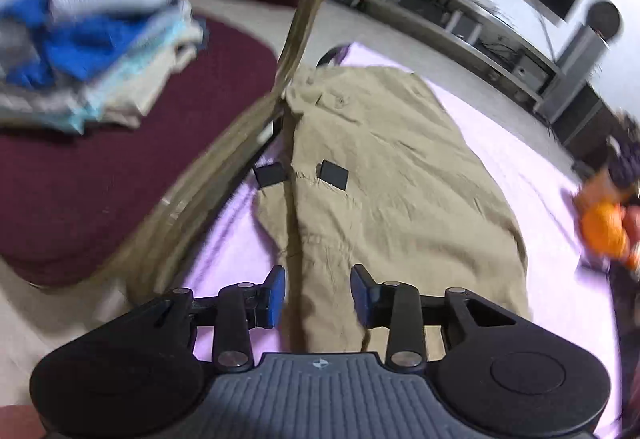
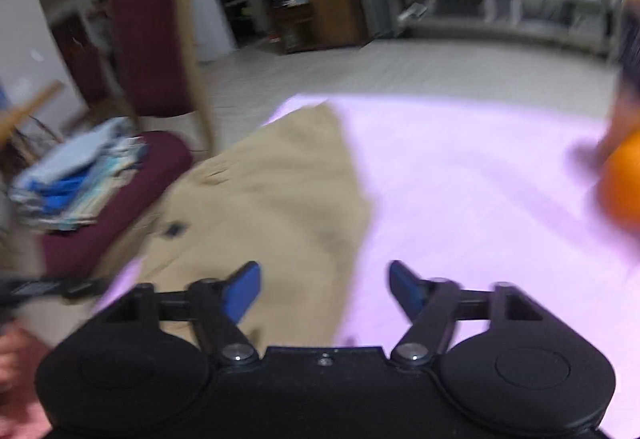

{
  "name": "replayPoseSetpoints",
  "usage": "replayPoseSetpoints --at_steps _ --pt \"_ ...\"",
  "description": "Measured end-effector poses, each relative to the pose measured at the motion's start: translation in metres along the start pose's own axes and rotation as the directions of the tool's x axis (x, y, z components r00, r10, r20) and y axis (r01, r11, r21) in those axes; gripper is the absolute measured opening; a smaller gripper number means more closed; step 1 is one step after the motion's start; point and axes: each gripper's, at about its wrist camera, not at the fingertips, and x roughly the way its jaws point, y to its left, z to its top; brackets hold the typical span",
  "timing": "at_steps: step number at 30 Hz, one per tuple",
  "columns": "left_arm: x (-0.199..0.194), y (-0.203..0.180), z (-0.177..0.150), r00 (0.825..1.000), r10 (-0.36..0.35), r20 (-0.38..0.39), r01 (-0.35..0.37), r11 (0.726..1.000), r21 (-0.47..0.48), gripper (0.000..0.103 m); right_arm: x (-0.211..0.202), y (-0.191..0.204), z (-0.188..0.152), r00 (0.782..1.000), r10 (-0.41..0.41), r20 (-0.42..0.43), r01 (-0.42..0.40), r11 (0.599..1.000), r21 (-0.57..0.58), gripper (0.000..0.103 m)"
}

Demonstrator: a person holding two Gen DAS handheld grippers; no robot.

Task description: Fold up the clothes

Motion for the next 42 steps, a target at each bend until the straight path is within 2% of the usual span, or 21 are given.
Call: replayPoseSetpoints --at_steps 1,2,4,11,13,16,19,20,22,24,28,29,31,34,35,37,39,42 --pt "0.007 0.000 0.002 1.000 -0.008 -0.004 0.008 1.000 -0.011 0.035 0.007 0.002 -0.004 0.997 0.062 -0.045 -0.061 0.998 0.026 0.034" --pt "0.013 0.000 0.002 1.000 -0.005 -0.006 0.005 1.000 -0.017 0.035 0.013 0.005 -0.007 0.990 0.116 -0.082 -0.113 0.993 0.045 0.032" --pt "0.019 0.003 0.001 1.000 0.015 -0.012 -0.016 0.999 -0.034 0.035 0.023 0.017 -0.011 0.977 0.172 -0.123 -0.169 0.985 0.031 0.033" --pt "0.035 0.008 0.002 0.999 -0.020 -0.035 0.018 0.998 -0.063 0.031 0.050 0.028 -0.033 0.968 0.125 -0.218 -0.131 0.991 -0.012 0.036" --pt "0.037 0.008 0.002 1.000 -0.018 -0.024 0.017 0.998 -0.064 0.018 0.052 0.027 -0.036 0.969 0.116 -0.220 -0.124 0.992 -0.019 0.039" --pt "0.027 0.002 -0.003 0.999 -0.012 0.029 0.013 1.000 -0.028 0.006 0.056 0.024 -0.038 0.968 0.103 -0.227 -0.111 0.994 -0.023 0.042" --pt "0.011 -0.010 -0.013 0.995 0.019 0.099 -0.022 0.999 0.034 0.006 0.058 0.022 -0.038 0.968 0.088 -0.235 -0.097 0.995 -0.030 0.042" --pt "0.010 -0.012 -0.017 0.994 0.045 0.100 -0.050 0.998 0.047 0.006 0.059 0.021 -0.038 0.968 0.087 -0.237 -0.097 0.995 -0.030 0.043" --pt "0.021 -0.010 -0.020 0.994 0.092 0.051 -0.095 0.995 0.042 0.008 0.059 0.020 -0.038 0.968 0.081 -0.238 -0.092 0.995 -0.034 0.044" --pt "0.030 -0.005 -0.019 0.994 0.112 0.009 -0.112 0.993 0.028 0.013 0.059 0.019 -0.038 0.968 0.077 -0.239 -0.088 0.995 -0.037 0.045" --pt "0.018 -0.005 -0.021 0.986 0.160 0.035 -0.161 0.986 0.030 0.028 0.051 0.012 -0.032 0.972 0.083 -0.222 -0.088 0.996 -0.015 0.053" --pt "0.010 -0.006 -0.024 0.983 0.178 0.053 -0.180 0.983 0.031 0.027 0.045 0.009 -0.028 0.975 0.083 -0.206 -0.085 0.996 -0.004 0.054" --pt "-0.009 -0.010 -0.031 0.979 0.177 0.106 -0.183 0.982 0.049 0.021 0.030 0.000 -0.020 0.982 0.093 -0.162 -0.089 0.995 0.033 0.060" --pt "-0.024 -0.019 -0.042 0.988 0.073 0.135 -0.088 0.991 0.103 0.019 0.009 -0.012 -0.017 0.989 0.113 -0.093 -0.105 0.991 0.086 0.061" --pt "-0.024 -0.026 -0.044 0.991 0.038 0.131 -0.056 0.989 0.136 0.019 0.006 -0.013 -0.017 0.993 0.099 -0.069 -0.093 0.992 0.090 0.057" --pt "-0.014 -0.042 -0.050 0.993 0.013 0.115 -0.037 0.978 0.207 0.019 0.010 -0.012 -0.016 0.997 0.066 -0.048 -0.061 0.994 0.087 0.028" --pt "0.002 -0.057 -0.055 0.996 0.001 0.085 -0.024 0.962 0.272 0.016 0.021 -0.006 -0.017 0.998 0.047 -0.037 -0.044 0.997 0.068 0.027" --pt "0.019 -0.071 -0.067 0.999 0.039 0.032 -0.048 0.929 0.366 0.014 0.046 0.016 -0.023 0.998 0.000 -0.067 -0.004 0.998 -0.062 0.029"
